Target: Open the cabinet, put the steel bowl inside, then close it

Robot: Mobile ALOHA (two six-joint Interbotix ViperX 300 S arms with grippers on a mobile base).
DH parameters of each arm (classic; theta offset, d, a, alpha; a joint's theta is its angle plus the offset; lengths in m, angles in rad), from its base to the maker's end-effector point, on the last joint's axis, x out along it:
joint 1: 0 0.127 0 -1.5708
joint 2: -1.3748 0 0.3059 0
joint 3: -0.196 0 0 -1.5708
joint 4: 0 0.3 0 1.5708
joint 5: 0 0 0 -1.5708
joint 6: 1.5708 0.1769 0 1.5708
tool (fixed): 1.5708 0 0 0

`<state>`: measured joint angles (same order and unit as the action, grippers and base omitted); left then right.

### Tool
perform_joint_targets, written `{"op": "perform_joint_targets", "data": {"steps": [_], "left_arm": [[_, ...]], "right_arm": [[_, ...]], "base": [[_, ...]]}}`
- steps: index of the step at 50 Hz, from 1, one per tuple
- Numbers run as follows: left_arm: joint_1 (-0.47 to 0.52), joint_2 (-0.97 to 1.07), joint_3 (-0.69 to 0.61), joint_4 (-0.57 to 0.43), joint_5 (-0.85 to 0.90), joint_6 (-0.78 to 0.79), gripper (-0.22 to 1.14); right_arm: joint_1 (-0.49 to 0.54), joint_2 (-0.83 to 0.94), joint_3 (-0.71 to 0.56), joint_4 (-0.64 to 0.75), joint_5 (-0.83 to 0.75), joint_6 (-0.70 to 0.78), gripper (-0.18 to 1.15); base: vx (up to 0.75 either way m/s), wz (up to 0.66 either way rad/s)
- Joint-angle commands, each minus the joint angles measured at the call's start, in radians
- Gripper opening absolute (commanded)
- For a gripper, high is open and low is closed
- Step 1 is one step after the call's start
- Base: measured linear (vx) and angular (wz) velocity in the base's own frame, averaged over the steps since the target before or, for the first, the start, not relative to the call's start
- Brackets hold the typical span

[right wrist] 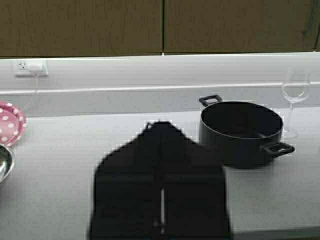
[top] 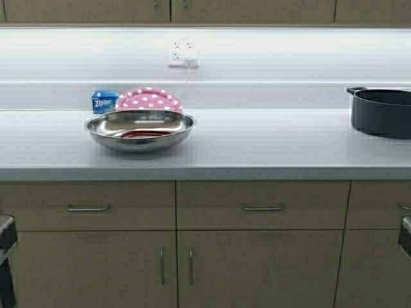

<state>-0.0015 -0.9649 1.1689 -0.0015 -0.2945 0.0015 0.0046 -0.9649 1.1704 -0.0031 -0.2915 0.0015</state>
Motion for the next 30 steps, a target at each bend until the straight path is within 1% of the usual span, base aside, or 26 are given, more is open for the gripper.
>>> {"op": "perform_joint_targets", "data": {"steps": [1, 3, 4, 12, 30], "left_arm": [[-0.009, 0.009, 0.000, 0.006, -0.011, 0.000, 0.00], [-0.009, 0.011, 0.000, 0.006, -0.011, -0.005, 0.06], [-0.008, 0.009, 0.000, 0.006, -0.011, -0.008, 0.08], [-0.009, 0.009, 0.014, 0.005, -0.012, -0.014, 0.01], [-0.009, 0.000, 0.025, 0.006, -0.014, -0.034, 0.02]], "right_arm": [[0.002, 0.003, 0.002, 0.000, 0.003, 0.003, 0.05], [0.002, 0.002, 0.002, 0.000, 0.012, 0.005, 0.09], [0.002, 0.002, 0.002, 0.000, 0.015, 0.005, 0.10], [0.000, 0.005, -0.006, -0.003, 0.025, 0.005, 0.05], [0.000, 0.021, -0.006, -0.006, 0.025, 0.006, 0.05]], "base": [[0.03, -0.04], [0.04, -0.03], [0.05, -0.03], [0.08, -0.01], [0.18, 0.04]]}}
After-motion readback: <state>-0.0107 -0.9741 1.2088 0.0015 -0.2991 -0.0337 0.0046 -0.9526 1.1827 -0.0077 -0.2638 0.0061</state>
